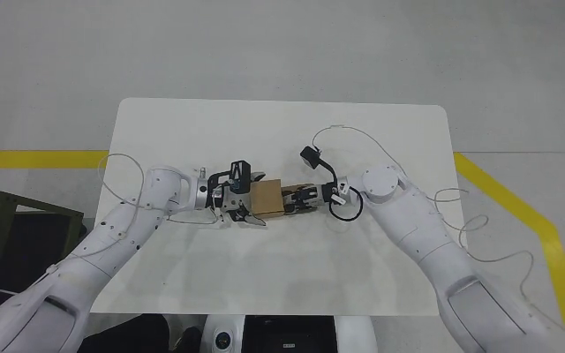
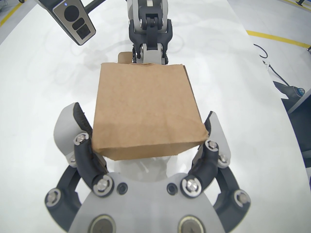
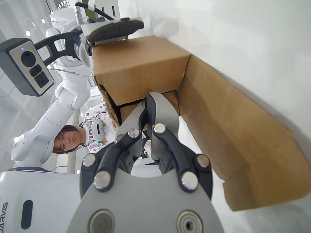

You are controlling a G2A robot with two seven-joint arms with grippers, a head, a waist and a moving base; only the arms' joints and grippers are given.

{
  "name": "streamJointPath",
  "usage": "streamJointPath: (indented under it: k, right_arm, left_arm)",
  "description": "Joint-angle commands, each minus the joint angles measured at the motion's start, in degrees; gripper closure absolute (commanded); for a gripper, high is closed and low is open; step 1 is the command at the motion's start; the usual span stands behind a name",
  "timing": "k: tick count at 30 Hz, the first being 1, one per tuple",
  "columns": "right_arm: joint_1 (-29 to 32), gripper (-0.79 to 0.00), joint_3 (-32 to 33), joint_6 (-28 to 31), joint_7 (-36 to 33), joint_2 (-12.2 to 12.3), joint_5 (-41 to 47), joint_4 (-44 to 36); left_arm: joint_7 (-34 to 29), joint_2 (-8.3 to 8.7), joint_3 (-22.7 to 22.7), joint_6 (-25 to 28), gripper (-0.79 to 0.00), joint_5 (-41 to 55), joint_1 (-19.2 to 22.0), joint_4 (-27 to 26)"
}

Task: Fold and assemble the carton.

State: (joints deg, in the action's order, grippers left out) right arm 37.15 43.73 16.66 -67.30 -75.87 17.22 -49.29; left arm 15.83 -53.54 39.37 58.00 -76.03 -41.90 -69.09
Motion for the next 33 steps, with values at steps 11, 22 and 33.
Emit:
streamJointPath:
  k: [11, 22, 33]
  right_arm:
    - [4.1, -0.111, 7.7, -6.1, 0.8, 4.1, -5.5, -10.1]
    - [9.5, -0.234, 15.2, -11.4, 0.9, 7.7, -10.9, -18.7]
    - [9.9, -0.320, 16.4, -10.8, 2.9, 8.4, -13.6, -17.7]
  left_arm:
    - [0.7, 0.49, -0.8, 0.0, -0.785, 0.2, 0.3, 0.2]
    - [0.6, 0.94, -1.1, 0.0, -0.785, 0.4, 0.2, -0.1]
    - [0.6, 1.46, -1.0, 0.0, -0.785, 0.3, 0.0, -0.6]
